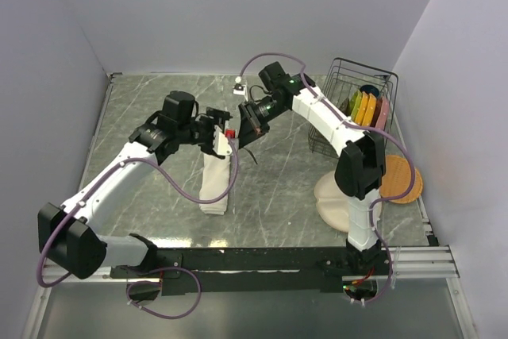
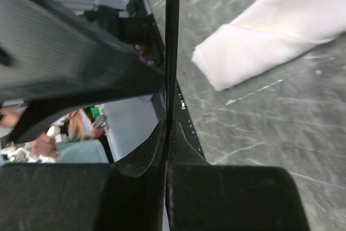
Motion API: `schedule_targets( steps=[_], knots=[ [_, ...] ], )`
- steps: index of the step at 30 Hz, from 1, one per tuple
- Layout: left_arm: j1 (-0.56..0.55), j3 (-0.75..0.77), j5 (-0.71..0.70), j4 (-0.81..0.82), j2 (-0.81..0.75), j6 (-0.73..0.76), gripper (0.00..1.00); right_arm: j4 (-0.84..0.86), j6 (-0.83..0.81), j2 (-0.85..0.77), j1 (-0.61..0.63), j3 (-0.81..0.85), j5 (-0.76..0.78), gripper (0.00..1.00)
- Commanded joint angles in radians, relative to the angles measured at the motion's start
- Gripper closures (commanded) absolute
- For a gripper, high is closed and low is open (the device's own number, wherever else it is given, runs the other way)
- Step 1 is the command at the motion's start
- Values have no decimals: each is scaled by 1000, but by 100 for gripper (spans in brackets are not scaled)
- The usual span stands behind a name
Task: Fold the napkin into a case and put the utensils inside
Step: Pass from the right arm to the left, then pass from the left arm to the right
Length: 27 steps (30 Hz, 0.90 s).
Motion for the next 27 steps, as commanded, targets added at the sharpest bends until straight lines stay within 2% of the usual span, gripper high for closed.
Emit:
schedule_targets(
  steps=[1,3,6,7,9,10,11,12,13,14,15,16,17,18,19,20,21,22,23,24,26,27],
  knots=[
    [-36,-7,12,-81,32,144,29,-52,-44,-32,1,20,-103,100],
    [-48,-7,-19,-98,55,145,36,-78,-66,-29,5,28,-107,100],
    [-56,12,-33,-132,87,135,52,-92,-76,-35,1,37,-126,100],
    [-56,22,-31,-144,101,130,67,-90,-76,-43,1,38,-130,100],
    [-57,51,-21,-141,110,53,79,-76,-67,-46,0,43,-137,100],
    [-57,58,-13,-133,111,15,93,-60,-57,-50,-9,48,-140,100],
    [-59,72,-13,-123,106,-24,99,-15,-26,-52,-18,58,-132,93],
    [-56,75,-7,-112,101,-111,99,14,-14,-55,-32,90,-115,63],
    [-48,77,4,-95,88,-152,99,46,30,-55,-70,113,-94,48],
    [-39,78,18,-86,77,-196,99,115,78,-54,-93,141,-77,37],
    [-28,78,45,-74,65,-303,99,155,101,-47,-116,196,-28,19],
    [2,80,68,-26,46,-374,99,193,141,-46,-170,219,1,14],
    [27,83,135,15,39,-457,99,282,161,-49,-189,230,32,12],
    [53,89,177,56,35,-656,99,331,180,-57,-212,221,91,11],
    [122,107,223,99,35,-775,99,383,212,-79,-225,204,116,10],
    [157,114,310,246,40,-910,99,480,230,-95,-244,186,144,8],
    [191,115,338,331,46,-1200,99,526,244,-110,-245,139,158,8],
    [249,102,363,438,57,-1356,99,566,267,-144,-244,112,166,8],
    [268,92,366,642,60,-1487,99,650,282,-162,-229,85,166,8],
    [283,86,319,735,60,-1704,99,689,296,-181,-221,30,166,8],
    [312,74,268,868,64,-1883,99,753,319,-216,-193,-4,158,8],
    [320,69,231,972,69,-2024,99,764,321,-224,-158,-17,158,8]
  ],
)
